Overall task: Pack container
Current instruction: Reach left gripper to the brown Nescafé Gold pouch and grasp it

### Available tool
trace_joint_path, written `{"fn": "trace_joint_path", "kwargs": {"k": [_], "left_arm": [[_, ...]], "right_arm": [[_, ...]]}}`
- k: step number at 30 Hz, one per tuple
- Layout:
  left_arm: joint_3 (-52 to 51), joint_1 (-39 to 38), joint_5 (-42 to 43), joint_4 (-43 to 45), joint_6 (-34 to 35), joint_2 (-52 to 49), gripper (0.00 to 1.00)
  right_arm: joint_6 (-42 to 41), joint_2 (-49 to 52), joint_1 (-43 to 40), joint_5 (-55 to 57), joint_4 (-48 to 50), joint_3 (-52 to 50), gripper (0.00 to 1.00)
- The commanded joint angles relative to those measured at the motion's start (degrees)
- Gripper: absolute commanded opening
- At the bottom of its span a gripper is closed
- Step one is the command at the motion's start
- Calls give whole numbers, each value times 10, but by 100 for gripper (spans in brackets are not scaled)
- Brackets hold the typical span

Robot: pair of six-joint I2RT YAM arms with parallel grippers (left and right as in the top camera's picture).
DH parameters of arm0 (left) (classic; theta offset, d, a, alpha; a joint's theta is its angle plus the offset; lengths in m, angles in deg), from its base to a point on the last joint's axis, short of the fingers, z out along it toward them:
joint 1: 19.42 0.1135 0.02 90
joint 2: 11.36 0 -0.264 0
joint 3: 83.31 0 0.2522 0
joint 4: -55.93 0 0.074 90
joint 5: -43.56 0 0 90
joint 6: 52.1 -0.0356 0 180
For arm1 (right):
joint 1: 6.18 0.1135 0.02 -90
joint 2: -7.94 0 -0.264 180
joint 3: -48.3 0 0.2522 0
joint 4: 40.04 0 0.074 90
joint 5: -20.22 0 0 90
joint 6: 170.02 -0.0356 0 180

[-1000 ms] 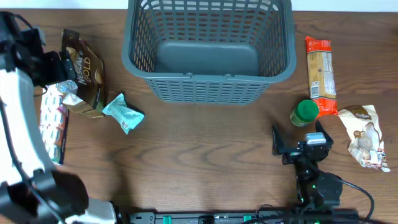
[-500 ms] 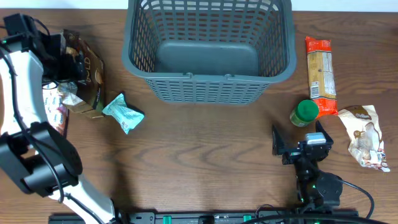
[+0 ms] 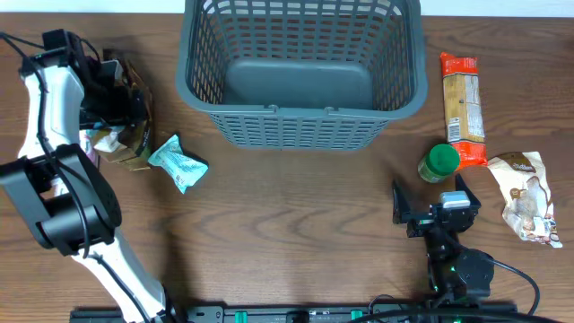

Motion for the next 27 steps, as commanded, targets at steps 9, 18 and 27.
{"fn": "trace_joint_path", "kwargs": {"k": [9,18,27], "left_arm": [[2,-13,7,-16,-5,-27,6],[2,-12,-4,-22,4,17,6],[20,1,-29,70,56,200,6]], "right_arm": [[7,-4,9,1,-1,-2,99],[7,-4,9,1,-1,-2,99],[7,-4,9,1,-1,-2,99]]}}
